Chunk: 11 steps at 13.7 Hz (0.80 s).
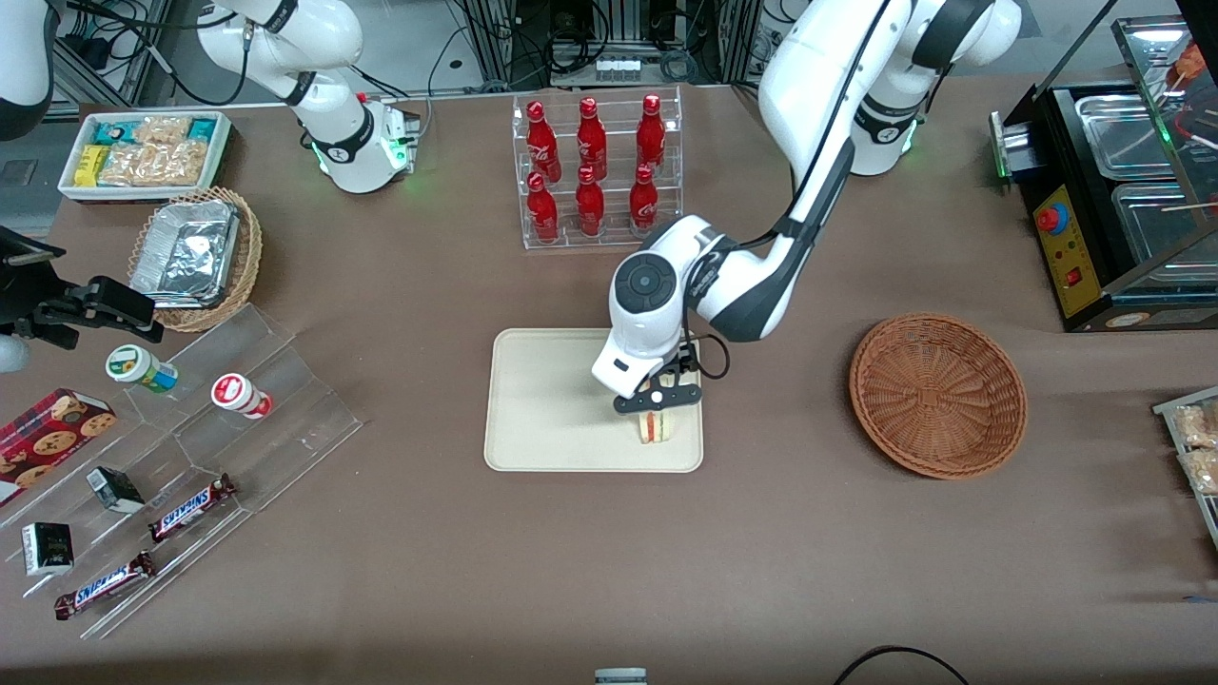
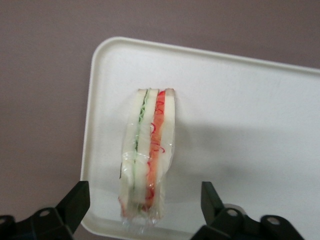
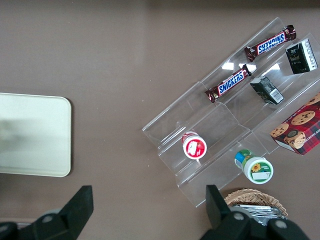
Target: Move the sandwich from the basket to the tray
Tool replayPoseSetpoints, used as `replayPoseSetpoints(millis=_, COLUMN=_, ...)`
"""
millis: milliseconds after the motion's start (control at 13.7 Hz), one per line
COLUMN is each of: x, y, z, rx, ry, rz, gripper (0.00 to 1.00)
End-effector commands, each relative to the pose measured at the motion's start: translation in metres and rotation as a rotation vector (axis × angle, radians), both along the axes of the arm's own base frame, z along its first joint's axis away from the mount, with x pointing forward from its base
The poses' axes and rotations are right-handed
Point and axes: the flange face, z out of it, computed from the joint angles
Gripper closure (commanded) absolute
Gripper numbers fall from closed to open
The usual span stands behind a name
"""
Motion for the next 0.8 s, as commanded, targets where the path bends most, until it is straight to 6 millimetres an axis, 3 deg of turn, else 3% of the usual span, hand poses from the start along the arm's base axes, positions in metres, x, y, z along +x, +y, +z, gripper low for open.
replayPoseSetpoints(millis=0, x=-0.003, y=0.028, z=0.101, rx=0.011, ry=-0.033, rz=0.08, gripper=0.0)
replayPoseSetpoints(millis=146, x=0.0, y=0.068, z=0.175, rx=-0.003, ry=-0.059, rz=0.158, gripper=0.0)
replayPoseSetpoints(millis=292, x=0.003, y=0.106, z=0.225, rx=-0.018, ry=-0.076, rz=0.209, gripper=0.0)
replayPoseSetpoints(millis=511, x=0.002, y=0.153, z=0.271, rx=-0.018, ry=-0.079, rz=0.272, gripper=0.0)
replayPoseSetpoints(millis=730, x=-0.016, y=0.188, z=0.305, rx=0.015, ry=-0.053, rz=0.295, gripper=0.0)
